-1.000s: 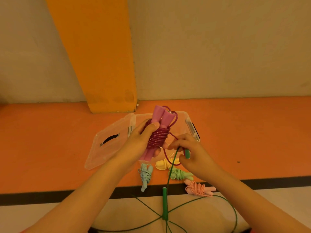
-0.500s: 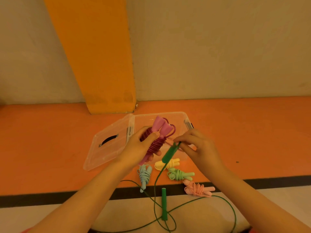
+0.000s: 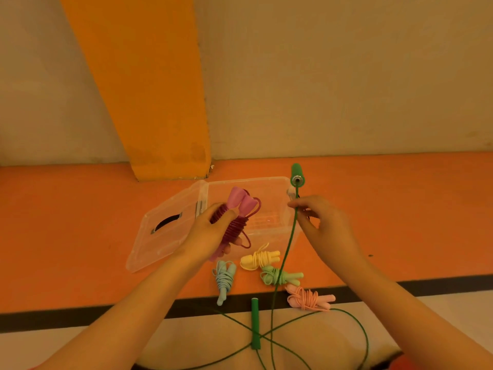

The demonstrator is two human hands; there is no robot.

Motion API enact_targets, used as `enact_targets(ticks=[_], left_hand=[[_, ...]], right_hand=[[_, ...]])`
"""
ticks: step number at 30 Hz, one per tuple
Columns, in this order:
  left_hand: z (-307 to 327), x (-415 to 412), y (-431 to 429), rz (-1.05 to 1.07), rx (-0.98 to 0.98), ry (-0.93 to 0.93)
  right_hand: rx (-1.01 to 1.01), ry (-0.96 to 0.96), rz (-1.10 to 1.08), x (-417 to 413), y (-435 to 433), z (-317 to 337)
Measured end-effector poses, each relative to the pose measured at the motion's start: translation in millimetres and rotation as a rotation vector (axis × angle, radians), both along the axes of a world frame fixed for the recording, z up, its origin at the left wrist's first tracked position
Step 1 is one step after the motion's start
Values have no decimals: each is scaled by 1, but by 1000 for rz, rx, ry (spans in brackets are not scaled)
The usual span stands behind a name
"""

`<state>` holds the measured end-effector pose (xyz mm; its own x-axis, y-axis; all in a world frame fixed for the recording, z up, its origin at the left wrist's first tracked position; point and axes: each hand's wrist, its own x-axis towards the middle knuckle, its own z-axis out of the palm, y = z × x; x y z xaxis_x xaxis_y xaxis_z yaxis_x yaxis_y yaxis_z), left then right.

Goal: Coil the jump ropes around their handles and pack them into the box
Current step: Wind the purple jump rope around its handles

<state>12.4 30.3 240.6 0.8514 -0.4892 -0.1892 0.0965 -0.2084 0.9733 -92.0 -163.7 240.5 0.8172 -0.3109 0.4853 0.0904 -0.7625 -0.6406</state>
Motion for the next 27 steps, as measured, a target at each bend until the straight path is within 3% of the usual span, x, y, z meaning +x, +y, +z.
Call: enact_targets(ticks=[6,8,12,16,22,27], left_hand=[[17,-15,-5,-103,-84,84],[20,-17,-4,-134,-113,131],[25,-19,1,-234,-200,242],[28,-23,3,-336,-271,288],[30,-21,5,-352,-217,220],[26,-22,2,-223,-94,63]], right_hand=[[74,467,0,2,-7,-23],[93,493,33,3,-6,-23],[428,454,243,4,8,-9],[593,472,393,2,24,-3],[526,431,326,3,29,12],[245,379,231,1,22,30]])
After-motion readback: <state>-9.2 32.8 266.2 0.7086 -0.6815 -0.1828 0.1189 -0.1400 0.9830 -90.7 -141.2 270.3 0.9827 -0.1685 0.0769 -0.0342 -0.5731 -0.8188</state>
